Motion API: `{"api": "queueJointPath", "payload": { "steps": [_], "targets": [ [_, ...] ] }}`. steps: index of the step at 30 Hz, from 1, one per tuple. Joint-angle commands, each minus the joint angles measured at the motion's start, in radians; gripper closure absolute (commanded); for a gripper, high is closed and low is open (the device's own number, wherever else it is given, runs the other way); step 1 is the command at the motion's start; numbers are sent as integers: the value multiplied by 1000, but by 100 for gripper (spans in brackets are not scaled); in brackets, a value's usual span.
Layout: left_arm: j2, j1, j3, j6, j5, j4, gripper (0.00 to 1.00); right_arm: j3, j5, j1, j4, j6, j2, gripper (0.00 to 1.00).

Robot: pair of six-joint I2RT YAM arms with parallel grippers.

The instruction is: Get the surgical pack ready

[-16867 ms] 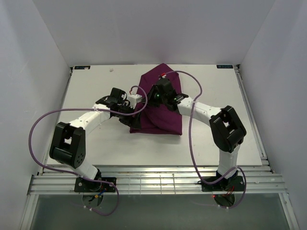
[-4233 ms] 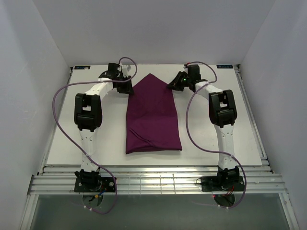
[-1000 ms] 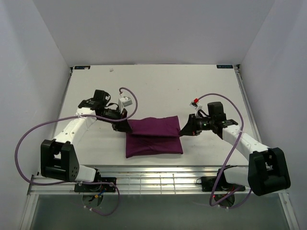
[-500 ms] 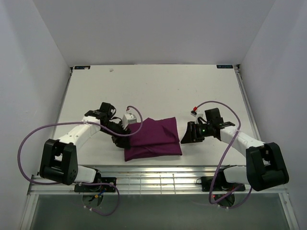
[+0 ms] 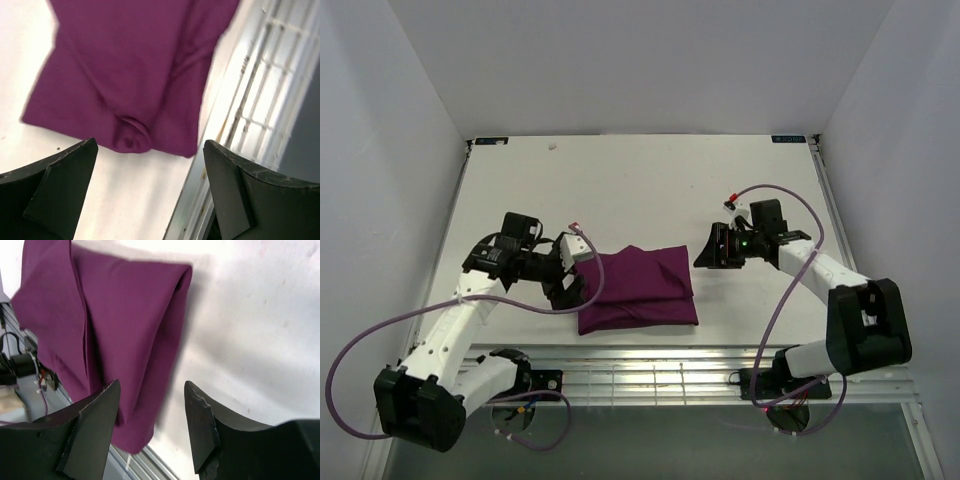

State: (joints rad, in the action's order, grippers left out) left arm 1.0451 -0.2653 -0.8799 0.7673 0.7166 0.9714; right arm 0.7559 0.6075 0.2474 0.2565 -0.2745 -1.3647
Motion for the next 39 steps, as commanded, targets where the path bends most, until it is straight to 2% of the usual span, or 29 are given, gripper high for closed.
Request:
{"api": "queueJointPath", "payload": {
  "steps": [1, 2, 3, 6, 9, 10, 12, 13, 14, 19, 28, 31, 33, 34, 35, 37, 39],
  "targets": [
    [-28, 0, -39, -194, -73, -155, 2, 60, 40, -5, -103, -87, -86, 40],
    [-16, 11, -40, -271, -121, -284, 2, 66, 43, -5, -118, -101, -120, 41],
    [4, 20, -47, -410, -167, -333, 6, 72, 43, -5, -131, -114, -137, 41],
    [153, 60, -119, -602, -266, -352, 34, 83, 81, -5, -198, -156, -188, 41],
    [262, 118, -130, -683, -261, -329, 38, 82, 98, -5, -221, -164, -218, 41],
    [271, 129, -116, -703, -258, -332, 35, 77, 106, -5, -226, -166, -224, 41],
    [293, 146, -65, -704, -261, -342, 27, 65, 116, -3, -246, -173, -237, 41],
    [302, 147, -50, -709, -264, -344, 19, 60, 118, 0, -273, -175, -243, 41],
    [329, 147, -28, -720, -264, -343, 17, 57, 115, 3, -275, -175, -255, 41],
    [424, 149, 2, -760, -119, -373, 16, 49, 152, 13, -318, -184, -297, 43],
    [584, 149, -8, -787, -46, -433, 42, 39, 199, 23, -306, -163, -350, 55],
    [609, 149, -5, -777, 10, -451, 53, 45, 210, 26, -307, -166, -367, 63],
    [635, 147, -8, -773, 66, -454, 60, 45, 210, 26, -306, -170, -378, 74],
    [642, 147, -10, -773, 76, -453, 69, 45, 212, 26, -303, -170, -382, 79],
    [648, 149, -11, -743, 78, -453, 72, 45, 212, 26, -301, -170, -390, 86],
    [653, 150, -16, -731, 69, -453, 82, 46, 209, 26, -306, -178, -395, 91],
    [656, 150, -30, -715, 72, -461, 85, 59, 201, 26, -316, -187, -398, 92]
  ]
}}
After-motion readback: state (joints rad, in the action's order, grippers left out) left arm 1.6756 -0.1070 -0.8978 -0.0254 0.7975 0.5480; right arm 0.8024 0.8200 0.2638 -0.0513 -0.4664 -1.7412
